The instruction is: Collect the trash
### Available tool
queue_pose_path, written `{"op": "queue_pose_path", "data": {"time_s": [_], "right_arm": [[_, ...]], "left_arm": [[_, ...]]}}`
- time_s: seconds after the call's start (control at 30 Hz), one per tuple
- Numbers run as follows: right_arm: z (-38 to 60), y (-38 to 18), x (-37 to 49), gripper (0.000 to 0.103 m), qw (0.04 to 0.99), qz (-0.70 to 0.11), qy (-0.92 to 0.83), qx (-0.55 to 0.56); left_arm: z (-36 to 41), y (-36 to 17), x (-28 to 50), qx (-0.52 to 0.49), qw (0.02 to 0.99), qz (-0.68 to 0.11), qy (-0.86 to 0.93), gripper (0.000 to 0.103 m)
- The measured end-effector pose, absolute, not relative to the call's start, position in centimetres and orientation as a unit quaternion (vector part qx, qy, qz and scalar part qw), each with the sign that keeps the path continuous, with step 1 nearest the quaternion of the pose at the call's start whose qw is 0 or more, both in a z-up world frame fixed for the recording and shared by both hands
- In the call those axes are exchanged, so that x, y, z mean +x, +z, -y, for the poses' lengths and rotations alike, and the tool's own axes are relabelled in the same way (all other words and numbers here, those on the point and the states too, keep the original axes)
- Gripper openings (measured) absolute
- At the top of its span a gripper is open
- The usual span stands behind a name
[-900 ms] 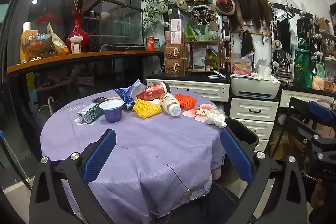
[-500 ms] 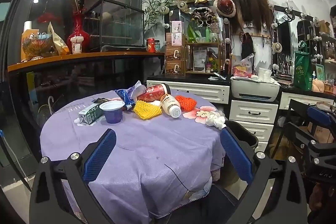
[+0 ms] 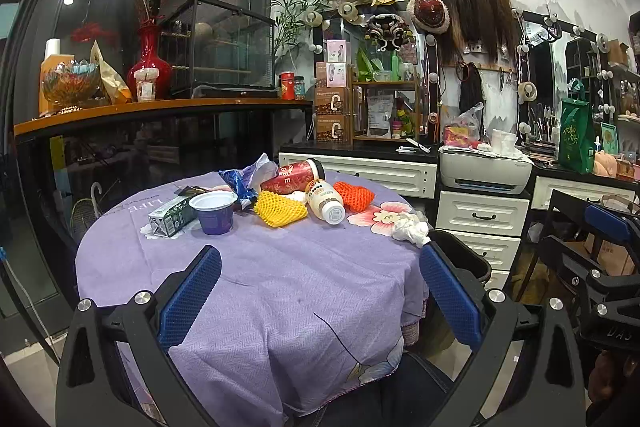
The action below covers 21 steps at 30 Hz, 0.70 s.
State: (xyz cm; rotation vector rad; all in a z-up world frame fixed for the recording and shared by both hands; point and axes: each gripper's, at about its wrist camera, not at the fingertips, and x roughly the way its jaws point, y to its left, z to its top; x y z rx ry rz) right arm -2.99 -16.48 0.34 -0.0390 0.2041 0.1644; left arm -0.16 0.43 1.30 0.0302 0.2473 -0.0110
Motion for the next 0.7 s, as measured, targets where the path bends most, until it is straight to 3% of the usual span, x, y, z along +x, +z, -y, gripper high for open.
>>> {"op": "queue_pose_path", "data": {"time_s": [0.7], "right_arm": [[16.38, 0.08, -3.04, 0.098, 0.991, -0.104, 0.087, -0.02]], "left_arm": [[-0.34, 0.94, -0.36, 0.014, 0.992, -0.124, -0.006, 0.098]]}}
